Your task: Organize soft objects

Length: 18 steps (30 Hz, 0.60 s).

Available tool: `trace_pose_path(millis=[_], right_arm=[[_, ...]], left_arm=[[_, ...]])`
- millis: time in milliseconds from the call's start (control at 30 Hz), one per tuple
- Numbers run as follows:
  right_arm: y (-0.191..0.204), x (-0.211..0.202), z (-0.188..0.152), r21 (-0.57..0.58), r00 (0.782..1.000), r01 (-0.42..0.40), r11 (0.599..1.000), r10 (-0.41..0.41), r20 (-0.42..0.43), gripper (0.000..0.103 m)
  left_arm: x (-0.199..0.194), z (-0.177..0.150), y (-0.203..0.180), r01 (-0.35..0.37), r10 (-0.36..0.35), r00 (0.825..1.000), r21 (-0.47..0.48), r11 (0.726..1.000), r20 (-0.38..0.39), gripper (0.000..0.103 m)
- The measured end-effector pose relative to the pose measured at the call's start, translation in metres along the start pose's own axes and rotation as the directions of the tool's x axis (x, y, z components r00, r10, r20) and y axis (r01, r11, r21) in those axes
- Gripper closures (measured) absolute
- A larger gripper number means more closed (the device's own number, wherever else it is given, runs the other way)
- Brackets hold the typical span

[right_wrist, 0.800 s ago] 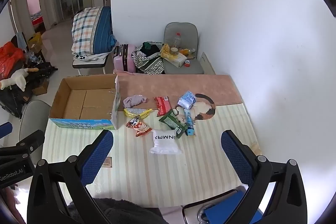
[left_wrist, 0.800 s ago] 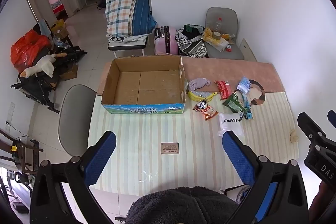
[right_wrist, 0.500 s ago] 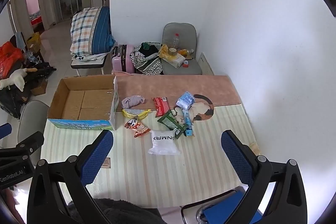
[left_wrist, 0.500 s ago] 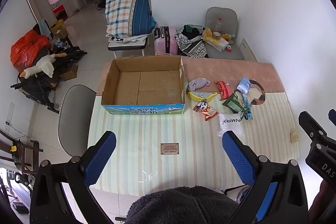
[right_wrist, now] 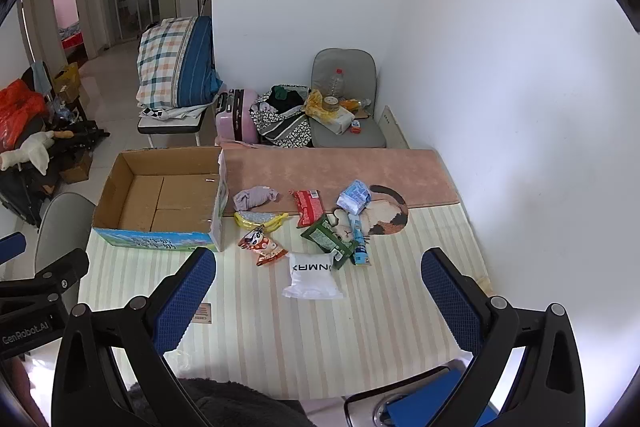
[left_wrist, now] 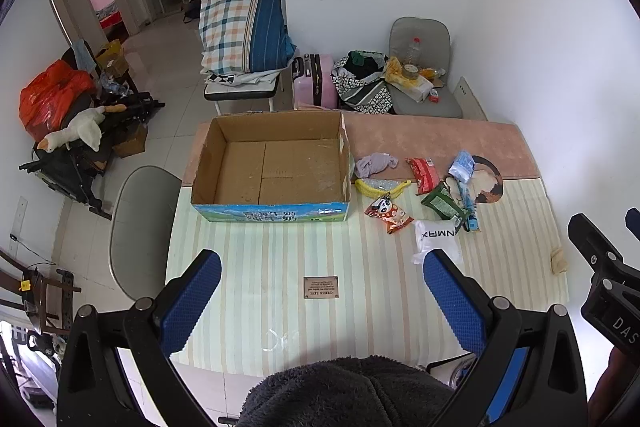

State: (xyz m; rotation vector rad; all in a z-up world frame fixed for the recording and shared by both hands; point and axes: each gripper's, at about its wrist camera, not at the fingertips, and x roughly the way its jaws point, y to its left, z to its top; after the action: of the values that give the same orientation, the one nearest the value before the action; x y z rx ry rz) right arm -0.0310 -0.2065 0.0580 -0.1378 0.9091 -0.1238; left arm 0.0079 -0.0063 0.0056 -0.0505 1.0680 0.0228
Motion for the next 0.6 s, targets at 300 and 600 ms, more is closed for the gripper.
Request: trace_pose_path(millis=[300, 600], right_arm=[[-0.0048, -0.0025, 0.0020, 0.008, 1.000, 0.001, 1.000, -0.001, 0.009, 0.000], [-0.0071, -0.0020, 0.0028, 0.010, 1.000, 0.000, 1.000, 0.000, 0.016, 0.000]], left_arm=[[-0.0009, -0.0004, -0.0008, 0.001, -0.001, 1.000, 0.002, 1.000, 0.010, 0.000], [-0.0052, 0.0023, -0.0012, 0.002, -0.002, 1.000, 0.007, 1.000, 0.020, 0.000]])
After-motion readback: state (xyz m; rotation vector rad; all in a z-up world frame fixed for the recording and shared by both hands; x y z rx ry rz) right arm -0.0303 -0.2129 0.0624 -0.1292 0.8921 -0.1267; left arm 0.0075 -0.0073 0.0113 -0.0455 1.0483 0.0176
